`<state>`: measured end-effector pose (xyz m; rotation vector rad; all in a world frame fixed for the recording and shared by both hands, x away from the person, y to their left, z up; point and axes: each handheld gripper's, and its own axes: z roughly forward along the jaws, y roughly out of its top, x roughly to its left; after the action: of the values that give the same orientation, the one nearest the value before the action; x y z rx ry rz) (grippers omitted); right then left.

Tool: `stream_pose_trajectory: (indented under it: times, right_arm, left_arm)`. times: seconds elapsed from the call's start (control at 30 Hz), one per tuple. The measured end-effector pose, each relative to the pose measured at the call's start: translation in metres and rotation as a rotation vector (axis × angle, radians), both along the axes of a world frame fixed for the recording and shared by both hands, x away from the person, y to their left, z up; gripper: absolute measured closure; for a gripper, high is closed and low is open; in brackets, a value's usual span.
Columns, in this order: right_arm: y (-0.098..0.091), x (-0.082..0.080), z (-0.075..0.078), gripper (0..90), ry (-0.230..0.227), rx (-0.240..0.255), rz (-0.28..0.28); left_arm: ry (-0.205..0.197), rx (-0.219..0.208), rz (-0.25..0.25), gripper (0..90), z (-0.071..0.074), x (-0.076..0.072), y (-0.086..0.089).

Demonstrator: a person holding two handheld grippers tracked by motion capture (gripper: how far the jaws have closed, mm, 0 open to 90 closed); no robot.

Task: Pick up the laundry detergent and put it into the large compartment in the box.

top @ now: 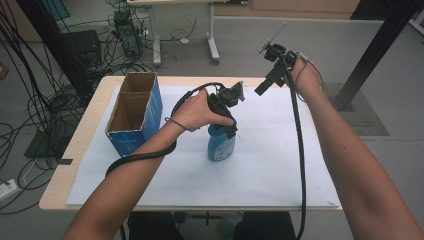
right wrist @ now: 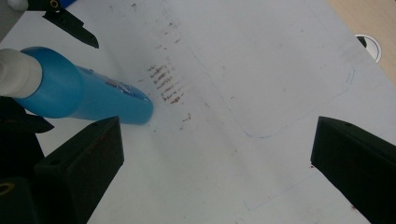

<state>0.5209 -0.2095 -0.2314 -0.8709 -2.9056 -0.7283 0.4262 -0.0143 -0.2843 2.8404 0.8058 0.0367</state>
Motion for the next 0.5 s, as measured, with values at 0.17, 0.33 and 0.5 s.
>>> stream_pose_trajectory:
  times: [0.17,0.33,0.5]
  right_arm:
    - [-0.0013,0.0003,-0.0004,2.3,0.003,0.000,-0.001]
    - [-0.0017,0.0003,0.0000,2.3,0.002,-0.002,-0.003]
    - [-0.0021,0.0004,0.0002,2.3,0.000,-0.002,-0.003]
  left_arm:
    - [0.006,0.003,-0.003,9.8,-0.0022,0.0000,-0.0012]
    - [0.006,-0.001,-0.006,14.2,-0.0014,-0.0001,-0.0016]
    - [0.005,0.001,-0.006,19.8,-0.0007,-0.0007,-0.0030]
